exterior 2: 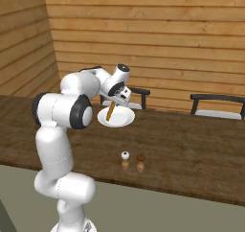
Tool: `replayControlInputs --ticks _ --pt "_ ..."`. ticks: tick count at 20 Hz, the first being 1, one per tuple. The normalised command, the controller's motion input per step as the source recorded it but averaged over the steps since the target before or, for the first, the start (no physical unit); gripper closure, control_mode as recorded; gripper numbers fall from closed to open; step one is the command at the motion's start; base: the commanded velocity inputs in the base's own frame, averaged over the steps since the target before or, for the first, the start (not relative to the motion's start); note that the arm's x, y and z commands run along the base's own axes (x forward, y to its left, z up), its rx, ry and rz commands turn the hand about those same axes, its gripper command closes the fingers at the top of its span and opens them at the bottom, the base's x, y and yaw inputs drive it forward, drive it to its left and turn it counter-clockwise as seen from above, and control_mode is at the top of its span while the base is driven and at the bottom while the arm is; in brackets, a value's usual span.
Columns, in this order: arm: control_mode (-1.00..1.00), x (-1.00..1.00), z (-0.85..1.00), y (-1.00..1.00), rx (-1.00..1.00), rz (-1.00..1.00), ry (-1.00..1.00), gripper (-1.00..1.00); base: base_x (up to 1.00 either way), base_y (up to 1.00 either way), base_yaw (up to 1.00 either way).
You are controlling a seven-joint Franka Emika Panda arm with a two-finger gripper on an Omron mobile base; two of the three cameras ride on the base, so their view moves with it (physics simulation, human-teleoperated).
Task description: Start the toaster. Once the lever pops up, take the bread to the plate on the dining counter.
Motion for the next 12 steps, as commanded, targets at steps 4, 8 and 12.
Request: replayControlInputs --ticks 4,8,12 --pt "-1.00 -0.73 0.00 -0.12 0.00 -0.15 -0.08 -1.00 0.00 0.00 0.00" --pt "-1.00 -0.36 0.13 -0.16 0.00 -0.20 -0.12 -1.00 0.00 0.00 0.00" --pt "-1.00 -0.08 0.38 -0.01 0.00 -0.16 -0.24 -1.00 0.00 0.00 0.00"
